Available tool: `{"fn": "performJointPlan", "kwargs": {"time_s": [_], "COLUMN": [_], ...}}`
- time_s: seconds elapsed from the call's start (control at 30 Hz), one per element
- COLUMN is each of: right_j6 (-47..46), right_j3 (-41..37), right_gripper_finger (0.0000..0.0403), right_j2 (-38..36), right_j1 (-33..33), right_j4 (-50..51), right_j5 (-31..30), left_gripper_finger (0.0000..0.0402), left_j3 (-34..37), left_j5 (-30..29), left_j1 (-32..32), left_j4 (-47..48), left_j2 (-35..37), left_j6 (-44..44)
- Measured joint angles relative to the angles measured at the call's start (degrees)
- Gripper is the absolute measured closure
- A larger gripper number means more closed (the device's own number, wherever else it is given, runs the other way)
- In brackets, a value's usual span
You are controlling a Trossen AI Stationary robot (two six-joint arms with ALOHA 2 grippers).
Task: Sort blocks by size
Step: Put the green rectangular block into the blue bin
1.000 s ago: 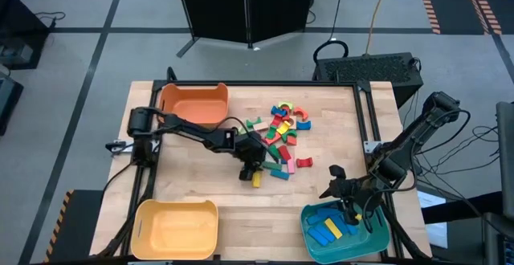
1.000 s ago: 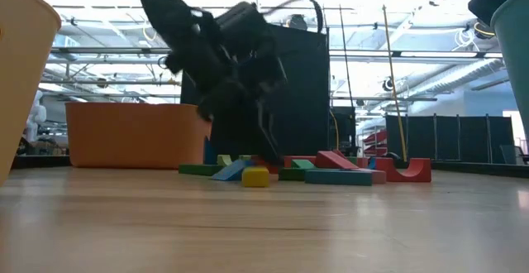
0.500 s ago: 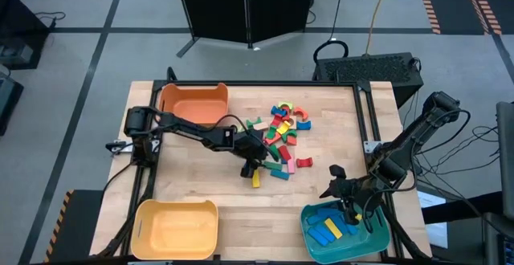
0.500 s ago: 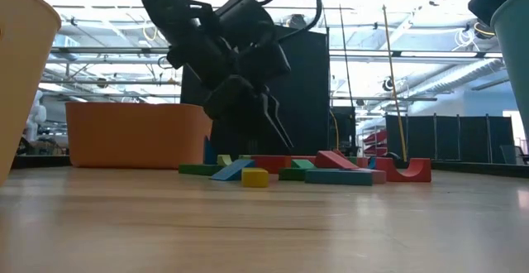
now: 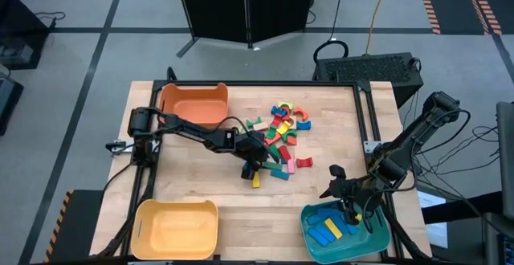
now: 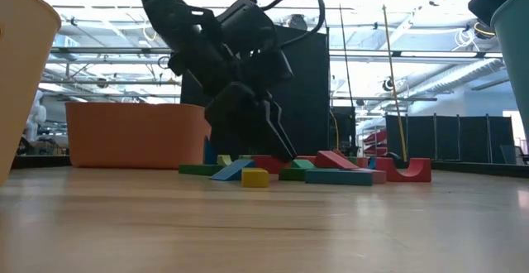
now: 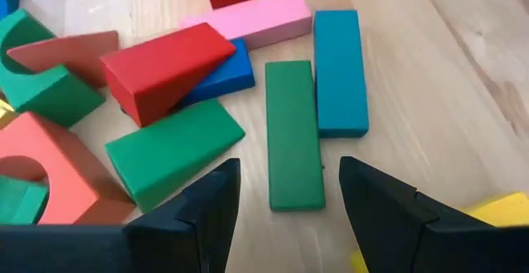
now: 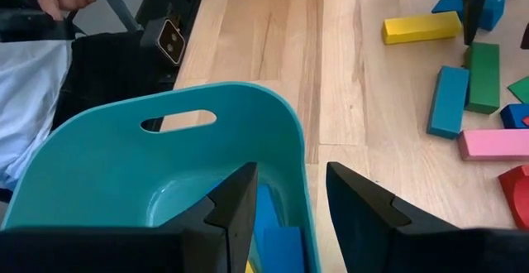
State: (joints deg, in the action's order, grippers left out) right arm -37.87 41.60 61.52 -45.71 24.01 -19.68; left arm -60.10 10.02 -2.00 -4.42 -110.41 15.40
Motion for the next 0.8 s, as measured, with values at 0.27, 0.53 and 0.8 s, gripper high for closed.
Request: {"fn": "performJointPlan", "kwargs": {"time_s": [0.27, 0.53, 0.8], "right_j6": [0.2, 0.3, 1.1], "right_j3": [0.0, 0.0, 0.0], "right_gripper_finger": [0.0271, 0.0271, 0.0271], "right_j2": [0.0, 0.0, 0.1], "right_j1": [0.0, 0.0, 0.0], "right_j4": [-0.2, 0.0, 0.0], "right_j5": [-0.3, -1.3, -5.8], "left_gripper_finger": [0.0192, 0.0194, 0.0269], "left_j3": [0.0, 0.0, 0.0], "left_j5": [0.0, -1.1, -1.3], "left_j1": [0.7, 0.6, 0.7], "left_j4": [-1.8, -2.9, -2.5], "left_j2": [-2.9, -3.6, -3.6], "left_j6": [-0.1, -3.1, -3.1]}}
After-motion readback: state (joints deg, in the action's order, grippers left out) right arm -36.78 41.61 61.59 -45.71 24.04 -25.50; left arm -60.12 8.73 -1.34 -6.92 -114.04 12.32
